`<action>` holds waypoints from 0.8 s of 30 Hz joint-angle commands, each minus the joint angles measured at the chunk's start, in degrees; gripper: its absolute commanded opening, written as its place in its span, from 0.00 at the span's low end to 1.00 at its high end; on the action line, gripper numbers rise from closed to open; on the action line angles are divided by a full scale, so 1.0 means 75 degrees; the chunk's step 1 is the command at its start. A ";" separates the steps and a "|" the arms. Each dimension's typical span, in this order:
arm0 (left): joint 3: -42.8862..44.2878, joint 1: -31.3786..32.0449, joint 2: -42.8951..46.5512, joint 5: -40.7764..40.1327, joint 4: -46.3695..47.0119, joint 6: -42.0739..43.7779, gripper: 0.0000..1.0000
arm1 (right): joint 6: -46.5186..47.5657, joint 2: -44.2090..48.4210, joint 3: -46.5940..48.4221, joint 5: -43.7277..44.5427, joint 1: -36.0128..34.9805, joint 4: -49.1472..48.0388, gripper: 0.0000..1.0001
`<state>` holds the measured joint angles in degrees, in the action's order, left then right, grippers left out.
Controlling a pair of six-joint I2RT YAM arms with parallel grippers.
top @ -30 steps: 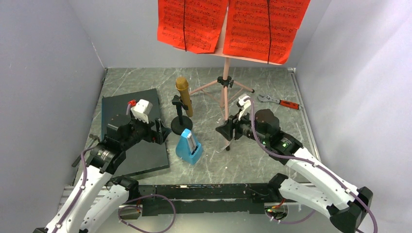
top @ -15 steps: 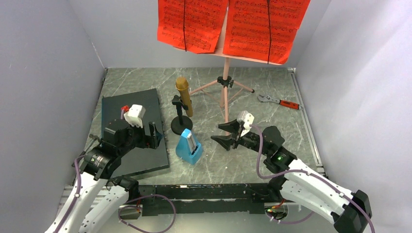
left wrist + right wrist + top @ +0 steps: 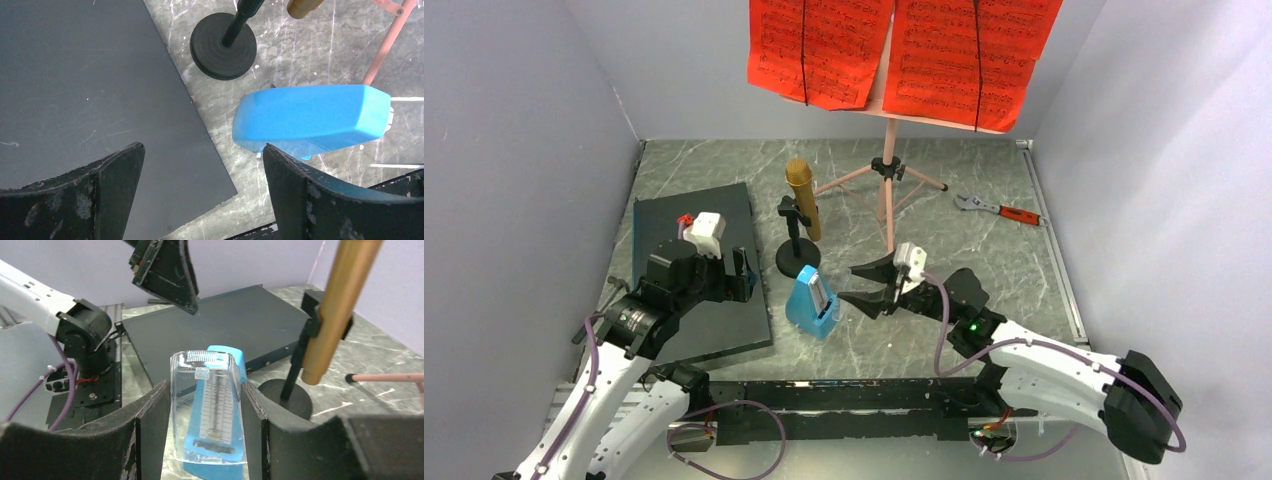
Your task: Pack up the instrument practice props
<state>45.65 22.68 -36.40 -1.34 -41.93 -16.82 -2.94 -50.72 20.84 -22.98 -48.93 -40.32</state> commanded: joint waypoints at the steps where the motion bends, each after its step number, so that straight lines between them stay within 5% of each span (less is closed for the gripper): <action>1: 0.0035 -0.0032 -0.0104 0.0105 0.0128 -0.0055 0.94 | 0.0248 -0.0463 -0.0016 0.0205 -0.0419 -0.1483 0.00; 9: 0.0029 -0.0015 -0.0204 0.0331 0.0190 -0.0023 0.94 | 0.0333 -0.1612 -0.0134 0.0631 -0.0728 -0.2631 0.00; 24: -0.0004 0.0129 -0.0224 0.0657 0.0340 0.0019 0.94 | 0.0516 -0.2494 -0.0092 0.1599 -0.1201 -0.2761 0.00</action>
<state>45.43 23.44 -37.71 1.67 -41.41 -16.80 -0.99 -68.71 19.84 -13.21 -56.69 -56.29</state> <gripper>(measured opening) 0.942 0.523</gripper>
